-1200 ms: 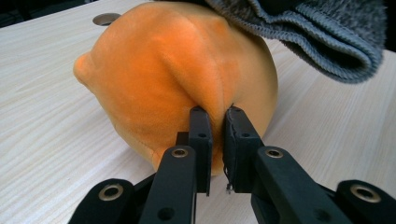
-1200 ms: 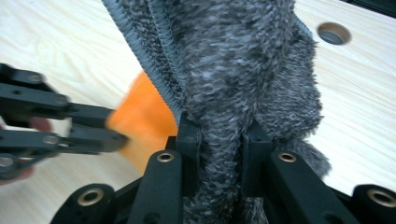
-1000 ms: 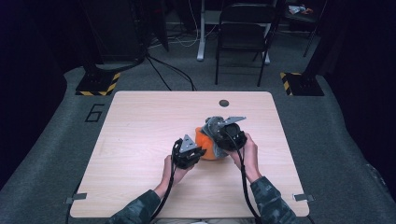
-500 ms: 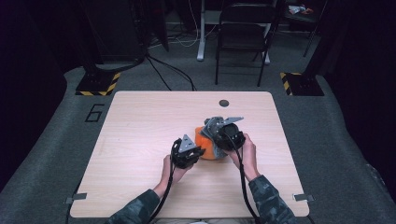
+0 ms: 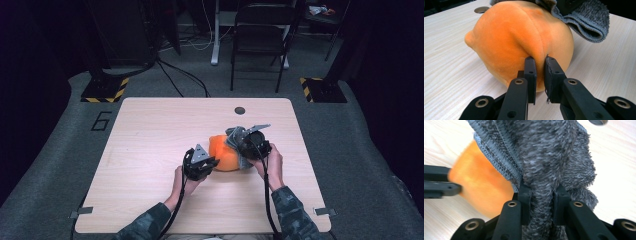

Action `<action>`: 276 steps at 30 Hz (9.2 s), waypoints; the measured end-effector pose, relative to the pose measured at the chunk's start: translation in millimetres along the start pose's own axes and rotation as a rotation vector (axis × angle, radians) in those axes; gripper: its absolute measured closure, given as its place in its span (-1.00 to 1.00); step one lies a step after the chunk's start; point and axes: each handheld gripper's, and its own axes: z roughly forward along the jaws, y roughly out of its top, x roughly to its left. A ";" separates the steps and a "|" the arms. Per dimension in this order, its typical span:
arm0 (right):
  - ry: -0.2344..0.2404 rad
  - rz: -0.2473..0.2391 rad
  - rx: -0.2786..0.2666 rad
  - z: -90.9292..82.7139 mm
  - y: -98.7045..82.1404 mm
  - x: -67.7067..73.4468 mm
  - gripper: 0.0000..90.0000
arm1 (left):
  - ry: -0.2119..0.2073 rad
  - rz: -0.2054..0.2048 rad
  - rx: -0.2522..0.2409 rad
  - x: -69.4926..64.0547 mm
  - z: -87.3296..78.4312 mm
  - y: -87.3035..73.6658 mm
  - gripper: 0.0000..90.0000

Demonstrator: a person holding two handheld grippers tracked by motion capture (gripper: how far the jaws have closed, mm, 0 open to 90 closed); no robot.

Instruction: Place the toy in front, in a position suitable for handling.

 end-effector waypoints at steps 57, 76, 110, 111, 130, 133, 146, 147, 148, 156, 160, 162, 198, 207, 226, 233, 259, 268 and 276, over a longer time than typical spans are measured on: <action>0.043 -0.065 -0.066 -6.8 11.2 30.1 0.62 | -0.031 0.033 0.000 -3.7 1.7 -0.4 0.76; -0.013 0.044 0.020 5.6 -3.2 -13.2 0.62 | -0.003 0.007 -0.006 2.4 1.6 -3.3 0.77; 0.013 -0.013 -0.050 -7.4 7.2 8.2 0.62 | 0.048 -0.107 0.025 28.5 0.9 -11.9 0.78; 0.014 -0.024 -0.047 -4.6 7.6 11.0 0.62 | 0.051 -0.102 0.026 29.3 0.7 -12.1 0.78; -0.006 0.006 -0.053 12.1 2.0 6.4 0.63 | 0.155 0.003 0.068 9.7 13.4 -16.2 0.29; -0.003 0.003 -0.057 11.0 1.9 5.4 0.63 | 0.146 -0.012 0.057 12.6 11.8 -16.6 0.57; 0.008 0.014 -0.092 -10.7 10.3 8.4 0.62 | 0.067 -0.090 0.014 25.0 -7.6 -0.2 0.74; 0.008 0.014 -0.092 -10.7 10.3 8.4 0.62 | 0.064 -0.099 0.012 26.1 -7.6 -0.8 0.74; 0.013 0.014 -0.095 -11.8 11.0 10.4 0.62 | 0.058 -0.111 0.014 26.9 -7.2 -1.3 0.74; 0.022 -0.068 -0.079 -11.6 16.4 32.5 0.62 | 0.070 -0.108 0.017 26.3 -5.1 -3.0 0.74; 0.016 -0.081 -0.084 -11.6 22.1 39.8 0.62 | 0.063 -0.089 0.016 21.9 -4.1 -1.9 0.74; 0.026 -0.090 -0.091 -11.5 25.8 44.3 0.62 | 0.056 -0.080 0.019 20.7 -4.0 -1.4 0.74; -0.066 0.057 0.067 25.7 1.7 -15.7 0.61 | 0.048 -0.074 0.015 24.0 -3.2 -5.4 0.73; -0.032 0.113 0.161 56.7 -16.4 -31.1 0.61 | 0.052 -0.084 0.016 26.6 -5.1 -7.6 0.73; 0.025 -0.062 -0.092 -5.5 24.4 20.1 0.62 | 0.046 -0.077 0.001 23.7 -3.8 -6.2 0.72; 0.067 -0.123 -0.103 0.8 25.4 42.2 0.62 | 0.039 -0.077 0.003 22.0 -3.9 -6.0 0.72; 0.014 -0.055 -0.025 4.6 19.3 15.5 0.61 | 0.038 -0.076 -0.002 23.7 -4.7 -5.9 0.72; -0.001 0.013 0.019 11.7 13.1 -5.4 0.61 | 0.039 -0.075 -0.002 23.8 -4.7 -5.9 0.72; -0.030 0.066 0.075 25.4 1.8 -23.1 0.62 | 0.038 -0.076 -0.003 23.7 -4.6 -5.8 0.72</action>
